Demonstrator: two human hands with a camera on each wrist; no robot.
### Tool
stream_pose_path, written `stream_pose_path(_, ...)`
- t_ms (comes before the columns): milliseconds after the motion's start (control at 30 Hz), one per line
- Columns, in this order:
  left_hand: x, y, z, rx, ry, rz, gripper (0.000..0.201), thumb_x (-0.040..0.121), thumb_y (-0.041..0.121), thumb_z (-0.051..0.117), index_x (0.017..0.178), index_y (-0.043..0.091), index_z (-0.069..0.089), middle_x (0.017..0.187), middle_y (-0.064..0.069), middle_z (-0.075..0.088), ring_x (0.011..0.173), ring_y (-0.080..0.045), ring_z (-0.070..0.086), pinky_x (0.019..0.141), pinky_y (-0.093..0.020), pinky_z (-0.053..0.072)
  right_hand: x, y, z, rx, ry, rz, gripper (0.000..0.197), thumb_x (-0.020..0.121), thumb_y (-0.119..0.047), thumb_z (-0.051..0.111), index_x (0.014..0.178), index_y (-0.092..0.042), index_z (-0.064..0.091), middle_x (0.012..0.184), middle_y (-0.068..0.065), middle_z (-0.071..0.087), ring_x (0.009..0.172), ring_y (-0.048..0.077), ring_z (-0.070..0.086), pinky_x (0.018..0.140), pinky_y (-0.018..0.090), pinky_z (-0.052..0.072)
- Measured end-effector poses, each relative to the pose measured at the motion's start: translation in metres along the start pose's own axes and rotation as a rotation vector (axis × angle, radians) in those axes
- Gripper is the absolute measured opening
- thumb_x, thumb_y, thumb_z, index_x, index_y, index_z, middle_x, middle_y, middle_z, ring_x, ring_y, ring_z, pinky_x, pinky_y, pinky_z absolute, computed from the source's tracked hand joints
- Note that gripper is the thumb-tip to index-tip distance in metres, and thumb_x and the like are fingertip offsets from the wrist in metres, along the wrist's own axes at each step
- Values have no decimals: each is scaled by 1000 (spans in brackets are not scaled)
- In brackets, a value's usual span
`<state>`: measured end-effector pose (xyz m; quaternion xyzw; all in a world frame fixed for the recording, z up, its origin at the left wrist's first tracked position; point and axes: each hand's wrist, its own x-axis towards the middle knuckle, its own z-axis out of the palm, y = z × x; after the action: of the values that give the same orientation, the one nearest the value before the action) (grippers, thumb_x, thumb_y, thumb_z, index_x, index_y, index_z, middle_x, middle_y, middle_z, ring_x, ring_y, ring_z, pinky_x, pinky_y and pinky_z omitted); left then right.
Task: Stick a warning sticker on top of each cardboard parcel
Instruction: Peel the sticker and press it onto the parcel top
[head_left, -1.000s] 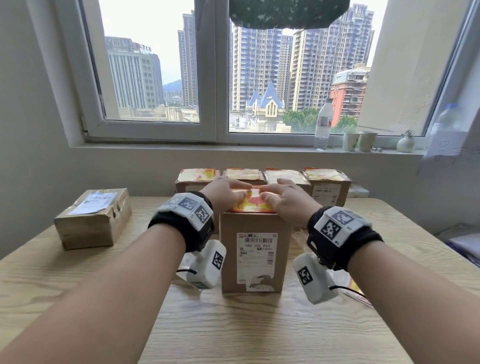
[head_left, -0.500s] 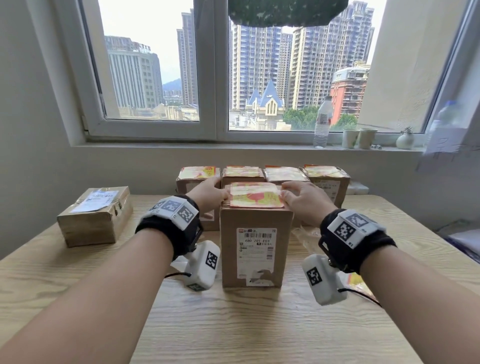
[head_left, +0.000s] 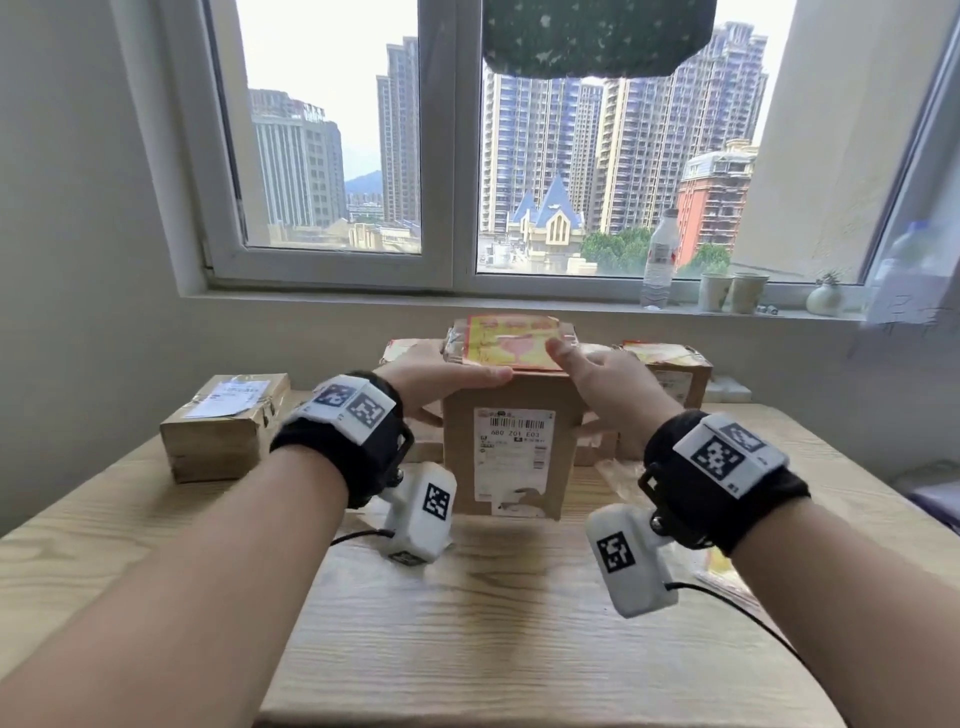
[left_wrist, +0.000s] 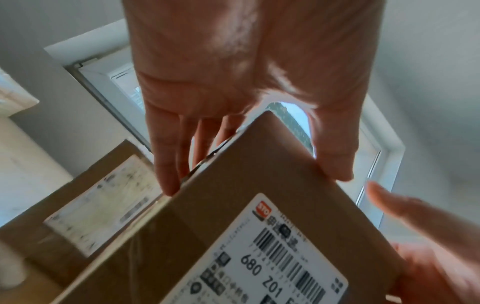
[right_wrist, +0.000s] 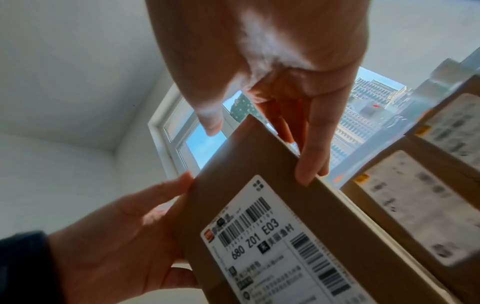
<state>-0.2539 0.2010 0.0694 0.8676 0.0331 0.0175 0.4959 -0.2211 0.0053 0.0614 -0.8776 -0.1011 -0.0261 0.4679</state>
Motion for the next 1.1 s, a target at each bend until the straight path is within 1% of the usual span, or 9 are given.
stream_pose_path(133,-14,21,-59,21,102,4,36,77,50,71,103,27,60,100,2,71,91,-11,64,71,-29,51,1,-54,5,185,-51,-46,51,91,-54,52,91,-6,65,90,9,69,84,25,70,78,44,60)
stream_pose_path(267,-17,8,-117,34,223,-50,53,66,62,68,102,23,59,100,-1,72,97,-16,65,88,-37,50,16,-100,40,308,-199,-53,38,96,-36,54,109,-1,62,113,19,67,97,31,69,70,35,61)
stream_pose_path(400,-5,-32,-156,-47,352,-84,49,77,58,66,109,21,58,102,-4,71,97,-19,66,97,-44,48,43,-126,91,333,-319,-89,34,96,-31,55,112,-2,61,113,18,67,98,31,70,79,43,60)
stream_pose_path(567,27,-84,-177,-121,438,-128,67,79,52,69,132,18,46,107,-5,69,91,-17,67,77,-33,52,74,-130,145,322,-370,-119,35,97,-24,55,122,-1,58,118,16,65,101,29,68,83,44,59)
stream_pose_path(767,63,-127,-190,-115,478,-198,63,75,48,73,125,16,52,107,-5,68,90,-18,67,69,-30,51,99,-117,187,309,-350,-102,52,92,-11,62,138,0,43,124,17,60,106,29,65,87,45,57)
stream_pose_path(900,81,-142,-189,-155,498,-209,60,80,44,70,127,14,49,109,-5,65,84,-14,64,64,-27,50,110,-109,201,205,-307,-151,49,90,-5,59,137,-7,44,118,15,61,100,26,67,86,41,58)
stream_pose_path(967,90,-149,-186,-169,499,-206,78,74,50,74,136,13,43,116,-6,63,90,-16,65,73,-30,52,119,-107,208,169,-311,-149,49,91,-7,57,137,-9,41,119,13,60,101,24,65,87,40,57)
stream_pose_path(1033,97,-156,-183,-156,495,-228,113,51,63,76,146,21,31,129,-8,58,106,-24,63,90,-38,52,126,-106,213,153,-336,-126,50,92,-7,55,139,-9,38,119,15,60,104,27,65,90,43,56)
stream_pose_path(1100,105,-163,-179,-106,488,-249,126,44,68,75,150,27,20,143,-8,47,120,-28,55,101,-44,46,129,-104,216,137,-367,-117,49,93,-4,53,140,-6,39,121,17,60,108,30,64,92,45,54)
